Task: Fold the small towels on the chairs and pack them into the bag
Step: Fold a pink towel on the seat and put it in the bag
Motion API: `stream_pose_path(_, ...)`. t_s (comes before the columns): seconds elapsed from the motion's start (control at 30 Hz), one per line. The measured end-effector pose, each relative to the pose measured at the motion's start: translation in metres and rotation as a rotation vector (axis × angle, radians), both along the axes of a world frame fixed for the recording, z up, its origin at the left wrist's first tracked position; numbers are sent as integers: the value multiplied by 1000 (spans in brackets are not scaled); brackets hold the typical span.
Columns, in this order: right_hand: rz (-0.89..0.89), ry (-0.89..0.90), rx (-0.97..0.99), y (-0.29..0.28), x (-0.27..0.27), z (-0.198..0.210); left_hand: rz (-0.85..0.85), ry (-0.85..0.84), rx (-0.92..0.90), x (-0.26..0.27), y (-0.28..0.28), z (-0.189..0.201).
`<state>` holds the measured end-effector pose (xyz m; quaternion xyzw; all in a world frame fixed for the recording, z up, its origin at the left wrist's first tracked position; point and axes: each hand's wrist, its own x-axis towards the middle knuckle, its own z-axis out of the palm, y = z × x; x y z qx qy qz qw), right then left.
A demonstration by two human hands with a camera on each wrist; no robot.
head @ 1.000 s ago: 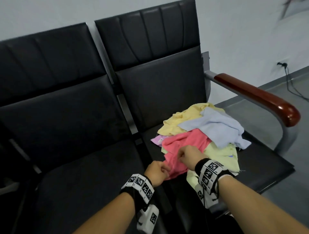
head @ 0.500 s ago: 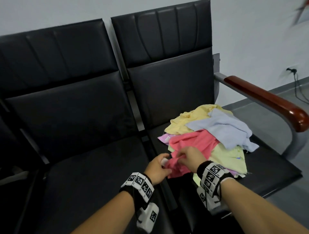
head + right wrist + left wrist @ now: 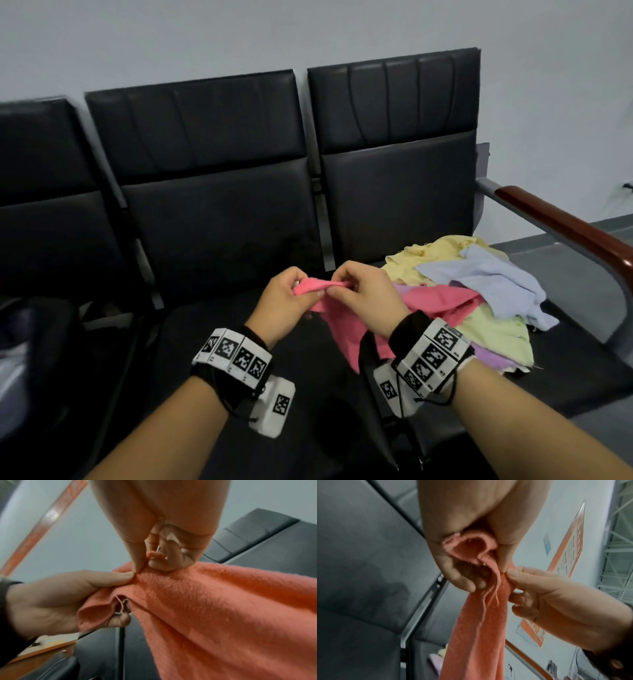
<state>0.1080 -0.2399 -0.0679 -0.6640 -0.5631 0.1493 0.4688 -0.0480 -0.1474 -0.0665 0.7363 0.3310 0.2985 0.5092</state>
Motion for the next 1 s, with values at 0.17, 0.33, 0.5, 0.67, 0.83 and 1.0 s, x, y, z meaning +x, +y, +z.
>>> stream_pose_path(0.17,207,-11,-48,11,-78,22,23,28,117,-88,6,35)
stream_pose_path(0.33,300,49,-49,31,-149,26,-74,100,185,-176,2,55)
stream_pose_path(0.5,536,41,-163,48,-205,29,-60,129,213,-235,2,67)
stream_pose_path(0.67,479,67,-114,65,-233,34,16,139,176,-283,3,71)
stream_pose_path(0.83,420,140,-53,69,-241,40,91,149,131,-304,8,73)
stream_pose_path(1.0,528,280,-100,64,-245,48,101,176,243,-300,10,82)
